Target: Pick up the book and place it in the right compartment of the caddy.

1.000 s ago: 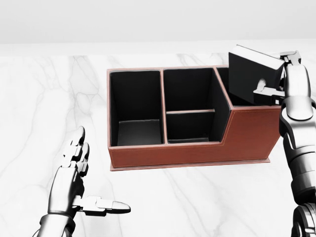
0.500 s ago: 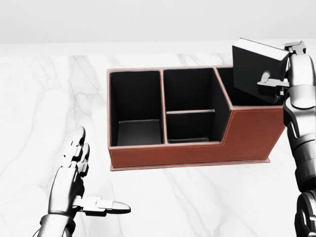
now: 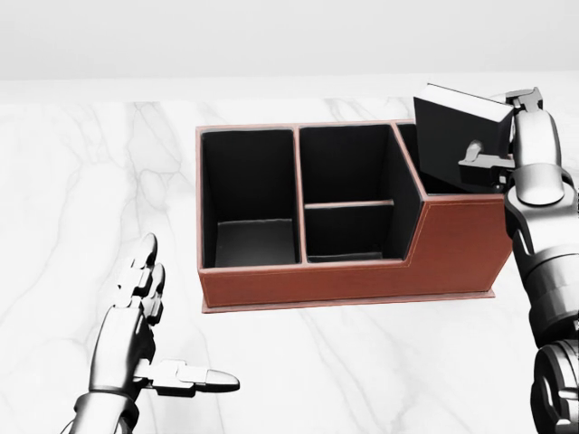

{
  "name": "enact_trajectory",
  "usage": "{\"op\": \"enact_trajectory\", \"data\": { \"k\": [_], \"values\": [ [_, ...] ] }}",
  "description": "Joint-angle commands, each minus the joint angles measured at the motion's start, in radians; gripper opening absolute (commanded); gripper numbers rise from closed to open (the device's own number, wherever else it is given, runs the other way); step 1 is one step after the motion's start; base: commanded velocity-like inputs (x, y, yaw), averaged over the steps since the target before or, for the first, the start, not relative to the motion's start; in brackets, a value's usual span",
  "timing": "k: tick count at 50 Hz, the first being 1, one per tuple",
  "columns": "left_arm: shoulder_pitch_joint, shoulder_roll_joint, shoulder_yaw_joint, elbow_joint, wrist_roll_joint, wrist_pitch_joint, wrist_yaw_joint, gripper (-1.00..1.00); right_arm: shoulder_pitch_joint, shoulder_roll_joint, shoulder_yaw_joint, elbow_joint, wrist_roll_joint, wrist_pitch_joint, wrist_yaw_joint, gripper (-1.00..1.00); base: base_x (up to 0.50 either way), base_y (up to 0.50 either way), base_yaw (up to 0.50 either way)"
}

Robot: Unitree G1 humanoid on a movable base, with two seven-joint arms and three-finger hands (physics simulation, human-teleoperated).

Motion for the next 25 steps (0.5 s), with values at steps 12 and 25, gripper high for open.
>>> {"op": "enact_trajectory", "data": {
  "k": [12,25],
  "values": [
    [0.0,0.0,0.003,-0.004,-0.013,0.0,-0.006,1.0,-0.007,0.001,-0.032,-0.016,0.044,-0.041,-0.02,-1.0,0.0,0.0,0.0],
    [-0.001,0.001,0.004,0.001,-0.014,0.0,-0.008,1.0,-0.002,-0.001,-0.035,-0.003,0.044,-0.049,-0.024,1.0,0.0,0.0,0.0]
  ]
}}
